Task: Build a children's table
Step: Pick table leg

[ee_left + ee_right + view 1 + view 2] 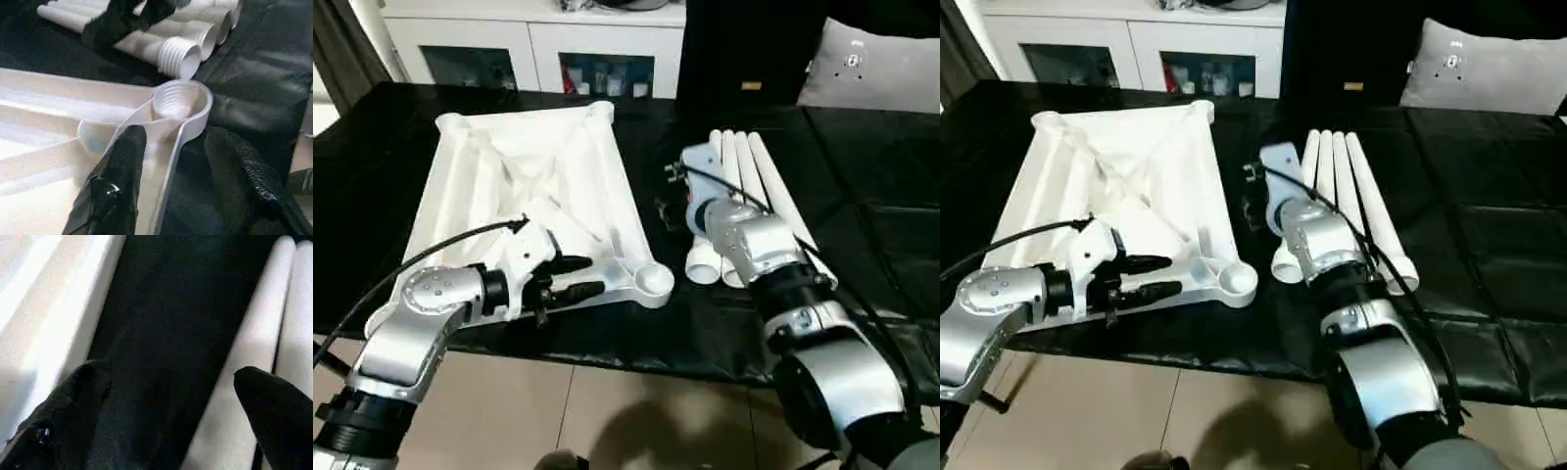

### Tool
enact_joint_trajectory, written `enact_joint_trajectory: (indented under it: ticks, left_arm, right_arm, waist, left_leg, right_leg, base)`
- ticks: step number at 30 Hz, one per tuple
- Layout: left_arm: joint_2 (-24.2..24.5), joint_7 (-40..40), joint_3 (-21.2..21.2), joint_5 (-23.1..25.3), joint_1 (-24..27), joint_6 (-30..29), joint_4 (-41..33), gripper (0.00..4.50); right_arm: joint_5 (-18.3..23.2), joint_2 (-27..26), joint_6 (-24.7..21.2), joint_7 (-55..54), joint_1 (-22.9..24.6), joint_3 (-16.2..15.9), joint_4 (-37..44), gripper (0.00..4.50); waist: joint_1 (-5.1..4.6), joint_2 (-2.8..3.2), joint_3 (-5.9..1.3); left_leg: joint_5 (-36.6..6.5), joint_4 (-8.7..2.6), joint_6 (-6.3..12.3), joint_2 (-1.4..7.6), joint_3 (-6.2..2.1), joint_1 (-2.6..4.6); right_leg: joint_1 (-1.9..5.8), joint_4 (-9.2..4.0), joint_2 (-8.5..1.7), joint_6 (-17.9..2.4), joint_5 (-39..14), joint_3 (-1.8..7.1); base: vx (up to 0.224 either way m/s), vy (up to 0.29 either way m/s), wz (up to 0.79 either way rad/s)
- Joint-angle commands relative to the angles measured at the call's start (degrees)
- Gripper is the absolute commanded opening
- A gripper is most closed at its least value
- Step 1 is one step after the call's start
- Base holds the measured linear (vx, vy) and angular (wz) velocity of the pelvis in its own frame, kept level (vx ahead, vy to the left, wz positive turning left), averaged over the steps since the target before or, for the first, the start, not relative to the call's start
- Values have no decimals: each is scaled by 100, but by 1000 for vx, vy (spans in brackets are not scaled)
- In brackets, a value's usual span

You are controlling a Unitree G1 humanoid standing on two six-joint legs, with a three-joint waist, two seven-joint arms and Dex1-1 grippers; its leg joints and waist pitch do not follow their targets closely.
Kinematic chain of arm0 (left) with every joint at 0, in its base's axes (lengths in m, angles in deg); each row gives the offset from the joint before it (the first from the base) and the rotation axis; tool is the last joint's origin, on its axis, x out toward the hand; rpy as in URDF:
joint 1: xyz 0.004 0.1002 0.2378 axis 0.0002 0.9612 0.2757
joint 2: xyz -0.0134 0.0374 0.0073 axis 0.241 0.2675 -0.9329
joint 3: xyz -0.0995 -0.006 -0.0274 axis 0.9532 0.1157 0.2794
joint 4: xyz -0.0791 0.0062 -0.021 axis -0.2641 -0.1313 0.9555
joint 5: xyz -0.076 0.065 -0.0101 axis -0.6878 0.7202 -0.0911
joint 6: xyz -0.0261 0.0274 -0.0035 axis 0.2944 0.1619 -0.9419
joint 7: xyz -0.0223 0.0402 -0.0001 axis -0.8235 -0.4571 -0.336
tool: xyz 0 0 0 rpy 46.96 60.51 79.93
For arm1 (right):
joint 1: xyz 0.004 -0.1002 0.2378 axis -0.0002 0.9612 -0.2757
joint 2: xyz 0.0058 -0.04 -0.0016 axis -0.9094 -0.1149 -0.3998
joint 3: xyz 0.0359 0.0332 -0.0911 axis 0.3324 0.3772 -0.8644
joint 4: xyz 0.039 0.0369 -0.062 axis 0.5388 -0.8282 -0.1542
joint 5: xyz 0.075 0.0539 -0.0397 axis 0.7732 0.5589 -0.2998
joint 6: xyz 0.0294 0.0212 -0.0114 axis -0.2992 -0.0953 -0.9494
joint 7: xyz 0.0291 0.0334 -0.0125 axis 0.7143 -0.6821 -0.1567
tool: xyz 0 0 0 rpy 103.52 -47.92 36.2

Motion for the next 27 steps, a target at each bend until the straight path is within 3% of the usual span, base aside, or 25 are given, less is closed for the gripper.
enact_joint_trajectory:
  ticks: [1, 3, 4, 6, 7, 17, 22, 26, 27]
  left_arm:
    - [12, -134, 33, -12, 109, -173, -212, 253]
    - [5, -181, 27, 12, 131, -213, -270, 274]
    - [0, -234, 25, 57, 140, -213, -289, 274]
    - [-18, -342, 17, 153, 159, -180, -306, 290]
    - [-18, -342, 17, 153, 159, -180, -306, 299]
    - [19, -518, -78, 224, 234, -324, -435, 380]
    - [44, -544, -114, 245, 227, -335, -447, 434]
    - [77, -521, -159, 266, 250, -340, -457, 444]
    - [80, -519, -166, 270, 251, -338, -457, 449]
  right_arm:
    - [17, -24, 252, -265, -288, 276, -438, 450]
    - [30, -16, 355, -368, -357, 357, -640, 450]
    - [39, -10, 393, -375, -374, 371, -719, 450]
    - [7, 6, 420, -384, -378, 352, -846, 450]
    - [7, 6, 420, -384, -378, 352, -846, 450]
    - [55, -61, 457, -495, -463, 547, -1476, 450]
    - [139, -152, 297, -499, -453, 642, -1662, 450]
    - [278, -236, 120, -444, -437, 810, -1860, 450]
    - [289, -241, 119, -446, -433, 826, -1875, 432]
  waist:
    - [-7, 37, -406]
    - [0, 54, -400]
    - [-10, 26, -397]
    - [-2, 42, -401]
    - [-6, 19, -403]
    - [1, 45, -413]
    - [-3, 75, -406]
    - [-9, 85, -413]
    - [-10, 86, -406]
  left_leg:
    - [-765, -386, -340, 310, -104, 119]
    - [-776, -383, -330, 311, -104, 113]
    - [-759, -385, -314, 312, -100, 114]
    - [-738, -374, -281, 305, -94, 115]
    - [-686, -372, -250, 305, -95, 105]
    - [-664, -357, -206, 309, -90, 111]
    - [-773, -359, -242, 309, -91, 115]
    - [-790, -362, -255, 311, -98, 118]
    - [-826, -368, -262, 315, -97, 120]
  right_leg:
    - [268, -348, -494, -1230, 351, 323]
    - [272, -354, -500, -1218, 274, 320]
    - [269, -354, -485, -1204, 297, 319]
    - [268, -354, -483, -1189, 327, 319]
    - [279, -348, -481, -1189, 376, 319]
    - [267, -342, -479, -1246, 393, 306]
    - [258, -343, -477, -1244, 296, 306]
    - [262, -333, -471, -1249, 386, 301]
    - [259, -341, -473, -1248, 354, 300]
  base:
    - [0, 0, 0]
    - [0, 0, 0]
    - [0, 0, 0]
    - [0, 0, 0]
    - [0, 0, 0]
    - [0, 0, 0]
    - [0, 0, 0]
    - [0, 0, 0]
    - [0, 0, 0]
